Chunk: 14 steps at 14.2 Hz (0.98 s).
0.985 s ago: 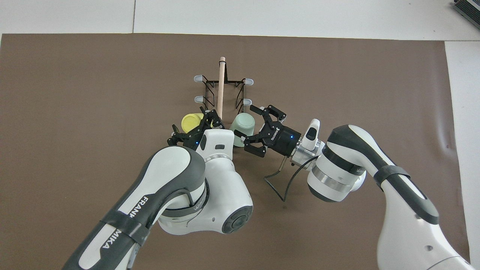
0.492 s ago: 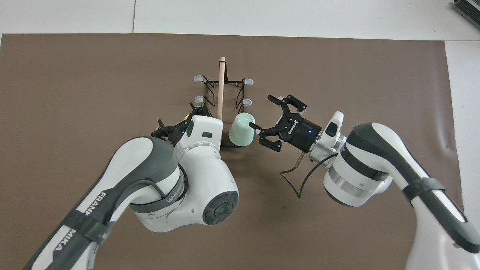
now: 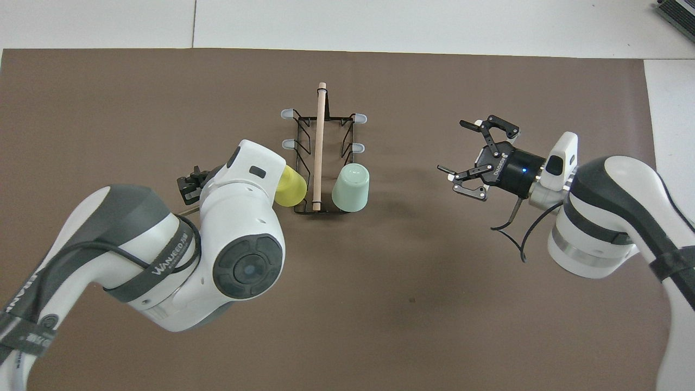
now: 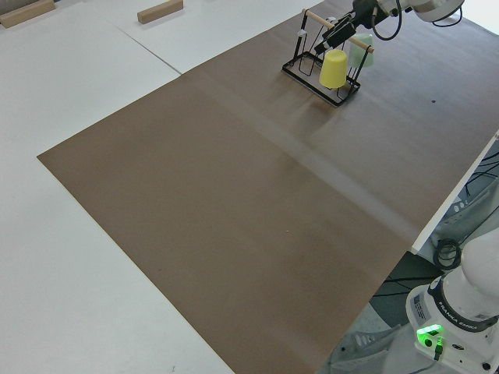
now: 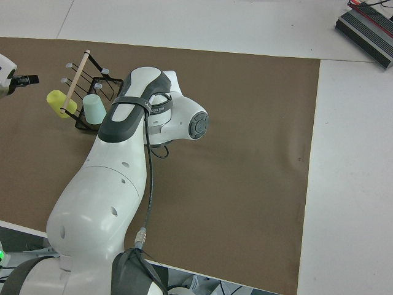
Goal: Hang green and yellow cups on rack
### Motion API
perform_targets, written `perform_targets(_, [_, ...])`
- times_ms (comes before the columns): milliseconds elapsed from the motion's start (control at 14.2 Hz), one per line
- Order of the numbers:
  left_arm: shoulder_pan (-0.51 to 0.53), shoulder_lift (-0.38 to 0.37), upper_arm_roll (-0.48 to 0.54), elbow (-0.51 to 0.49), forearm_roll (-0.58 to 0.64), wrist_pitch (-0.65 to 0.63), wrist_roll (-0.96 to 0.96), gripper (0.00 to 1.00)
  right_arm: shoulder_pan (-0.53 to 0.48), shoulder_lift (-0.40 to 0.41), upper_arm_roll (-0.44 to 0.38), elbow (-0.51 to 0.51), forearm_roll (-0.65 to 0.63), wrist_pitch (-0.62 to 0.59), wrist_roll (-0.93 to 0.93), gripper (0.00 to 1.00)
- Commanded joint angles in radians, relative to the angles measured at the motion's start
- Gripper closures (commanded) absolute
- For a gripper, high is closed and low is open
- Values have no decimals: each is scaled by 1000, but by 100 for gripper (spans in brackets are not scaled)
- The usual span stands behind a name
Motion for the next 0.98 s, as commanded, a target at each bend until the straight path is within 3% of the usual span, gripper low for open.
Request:
perform_targets(0, [81, -63, -4, -11, -167, 6, 261, 0, -85, 23, 11, 45, -206, -39, 70, 0])
perform_targets(211, [182, -113, -1, -3, -380, -19, 551, 0, -142, 32, 6, 98, -515, -53, 227, 0])
perform_targets(492, [318, -85, 8, 142, -607, -219, 961, 0, -153, 30, 6, 158, -910, -58, 532, 0])
perform_targets(915, [438, -8, 8, 345, -657, -448, 1239, 0, -128, -17, 6, 171, -1327, -67, 1036, 0])
